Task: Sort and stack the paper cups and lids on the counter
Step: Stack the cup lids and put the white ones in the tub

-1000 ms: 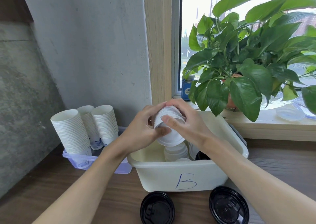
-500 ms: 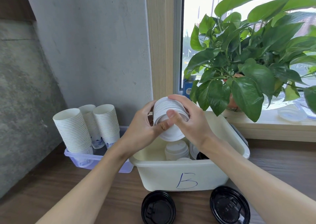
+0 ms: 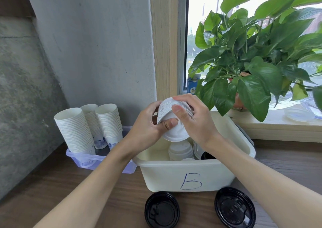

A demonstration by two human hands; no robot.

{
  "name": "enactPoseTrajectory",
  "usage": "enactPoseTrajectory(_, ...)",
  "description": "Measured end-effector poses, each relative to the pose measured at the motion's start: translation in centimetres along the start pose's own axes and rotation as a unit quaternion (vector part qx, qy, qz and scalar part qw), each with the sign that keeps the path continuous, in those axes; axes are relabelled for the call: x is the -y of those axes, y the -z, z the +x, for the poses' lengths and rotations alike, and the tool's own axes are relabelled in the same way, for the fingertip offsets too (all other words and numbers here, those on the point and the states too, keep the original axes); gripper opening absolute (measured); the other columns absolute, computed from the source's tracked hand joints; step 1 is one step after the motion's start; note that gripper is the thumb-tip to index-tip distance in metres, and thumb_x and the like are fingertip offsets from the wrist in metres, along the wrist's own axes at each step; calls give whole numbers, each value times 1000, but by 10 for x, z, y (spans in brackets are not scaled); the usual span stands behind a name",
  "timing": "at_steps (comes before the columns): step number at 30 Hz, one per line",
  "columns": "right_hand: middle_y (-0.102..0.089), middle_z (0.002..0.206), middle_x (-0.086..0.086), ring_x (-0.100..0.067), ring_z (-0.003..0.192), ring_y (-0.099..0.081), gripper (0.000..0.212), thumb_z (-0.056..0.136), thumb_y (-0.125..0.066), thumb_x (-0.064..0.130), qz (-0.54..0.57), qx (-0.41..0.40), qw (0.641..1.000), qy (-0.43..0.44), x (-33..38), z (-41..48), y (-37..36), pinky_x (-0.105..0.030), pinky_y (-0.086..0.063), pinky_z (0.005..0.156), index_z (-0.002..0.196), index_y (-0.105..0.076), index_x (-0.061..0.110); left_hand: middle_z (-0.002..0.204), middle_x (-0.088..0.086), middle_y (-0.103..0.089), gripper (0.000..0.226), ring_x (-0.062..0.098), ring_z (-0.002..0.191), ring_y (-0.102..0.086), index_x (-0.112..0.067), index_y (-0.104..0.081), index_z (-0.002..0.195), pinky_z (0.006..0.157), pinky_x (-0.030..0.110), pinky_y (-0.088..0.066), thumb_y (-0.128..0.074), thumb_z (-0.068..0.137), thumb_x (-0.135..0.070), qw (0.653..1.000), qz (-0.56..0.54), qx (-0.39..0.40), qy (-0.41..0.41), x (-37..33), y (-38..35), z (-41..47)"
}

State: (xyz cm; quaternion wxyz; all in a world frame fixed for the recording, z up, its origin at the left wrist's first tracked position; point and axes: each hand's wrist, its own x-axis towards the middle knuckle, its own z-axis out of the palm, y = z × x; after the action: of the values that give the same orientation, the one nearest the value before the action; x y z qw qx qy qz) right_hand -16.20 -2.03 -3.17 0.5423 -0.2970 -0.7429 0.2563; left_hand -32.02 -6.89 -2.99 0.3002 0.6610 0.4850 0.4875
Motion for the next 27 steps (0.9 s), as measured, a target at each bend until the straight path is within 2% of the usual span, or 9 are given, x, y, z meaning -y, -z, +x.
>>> enactPoseTrajectory(2,-65,102,7,-13,101,-59,48,82,-51,58,33,-9,999,-8,1,1,-2,-32,-47,91,107,-64,20,133,-1,-65,72,12,120,-64,-17,-45,147,100,28,-52,-75,84,-35,1000,-8,0,10,1,0,0)
enactPoseTrajectory(4,-63,99,16,-3,94,-59,48,84,-49,58,70,-18,997,-23,1,1,-4,-22,-44,84,110,-63,20,139,-5,-60,83,6,122,-62,-24,-36,152,104,28,-51,-74,80,-41,999,-27,-2,26,1,1,0)
enactPoseTrajectory(7,-63,97,19,2,89,-58,43,86,-51,54,100,-11,994,-41,-3,1,-2,-16,-43,80,112,-61,21,129,-1,-67,61,13,113,-68,-34,-47,135,100,36,-54,-75,81,-37,999,-38,-6,22,1,1,-1)
enactPoseTrajectory(10,-65,101,8,-2,91,-61,42,79,-58,57,118,23,991,-53,-2,1,2,-16,-46,75,107,-61,26,120,-2,-71,49,16,109,-70,-42,-56,125,96,34,-56,-75,80,-34,999,-32,-18,13,1,1,0)
enactPoseTrajectory(14,-66,99,12,0,90,-61,36,76,-58,58,105,56,992,-44,-1,2,2,-12,-45,74,102,-62,33,122,-1,-70,63,19,112,-68,-31,-56,140,102,42,-54,-75,79,-29,1000,-13,-9,15,1,2,0)
enactPoseTrajectory(17,-67,99,17,2,95,-61,41,77,-56,59,95,38,994,-42,-1,2,1,-12,-45,80,106,-63,31,133,-2,-65,79,15,119,-64,-26,-42,153,107,40,-50,-77,82,-31,1000,-7,5,28,0,4,-2)
enactPoseTrajectory(19,-67,106,16,2,102,-60,44,78,-55,60,92,22,995,-37,-1,2,1,-11,-43,84,109,-64,29,137,-1,-62,81,14,120,-65,-24,-37,155,105,40,-52,-81,86,-23,999,2,19,29,0,4,-2)
enactPoseTrajectory(22,-66,110,15,1,108,-58,44,79,-54,60,87,21,995,-37,-1,1,1,-12,-43,88,109,-65,31,135,3,-63,78,17,115,-67,-22,-41,153,101,40,-55,-80,86,-16,1000,2,19,22,-3,3,-2)
enactPoseTrajectory(27,-67,104,14,-11,109,-58,31,81,-52,60,72,22,997,-30,-2,3,-1,-29,-45,94,99,-65,39,129,8,-66,72,22,113,-68,-21,-48,148,100,41,-55,-82,84,-14,1000,-1,18,15,-3,4,-3)
